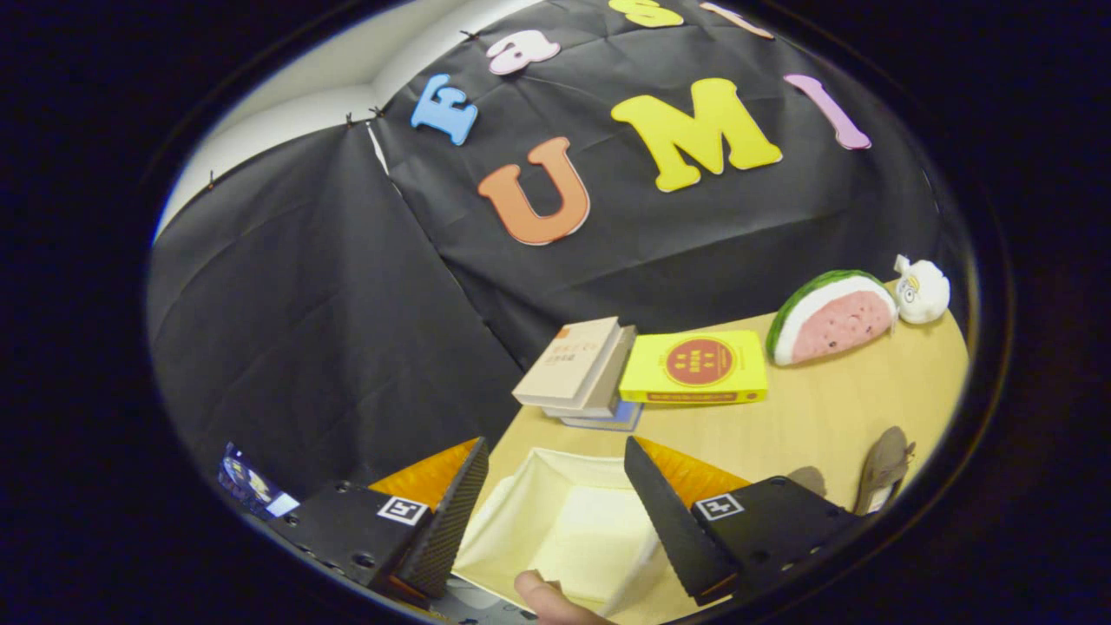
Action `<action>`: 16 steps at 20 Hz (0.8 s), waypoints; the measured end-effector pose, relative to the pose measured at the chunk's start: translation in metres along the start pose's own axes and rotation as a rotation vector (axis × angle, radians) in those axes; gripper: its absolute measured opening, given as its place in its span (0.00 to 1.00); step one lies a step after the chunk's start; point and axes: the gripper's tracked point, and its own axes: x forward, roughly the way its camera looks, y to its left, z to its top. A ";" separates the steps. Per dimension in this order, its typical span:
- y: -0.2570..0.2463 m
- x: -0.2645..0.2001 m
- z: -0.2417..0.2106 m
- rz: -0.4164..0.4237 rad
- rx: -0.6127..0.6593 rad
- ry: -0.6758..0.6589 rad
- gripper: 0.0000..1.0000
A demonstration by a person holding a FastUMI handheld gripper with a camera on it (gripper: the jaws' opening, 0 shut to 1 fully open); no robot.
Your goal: Open the storage box then place both shoes into the box .Put the left shoe in first, then the right shoe, with the right side of both shoes facing outward in a uniform manner.
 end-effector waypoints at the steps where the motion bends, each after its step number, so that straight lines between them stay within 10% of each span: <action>1: -0.027 0.000 -0.001 -0.045 -0.015 0.001 0.95; 8: -0.167 -0.020 -0.046 -0.299 -0.150 0.104 0.96; 16: -0.228 -0.046 -0.137 -0.351 -0.177 0.345 0.96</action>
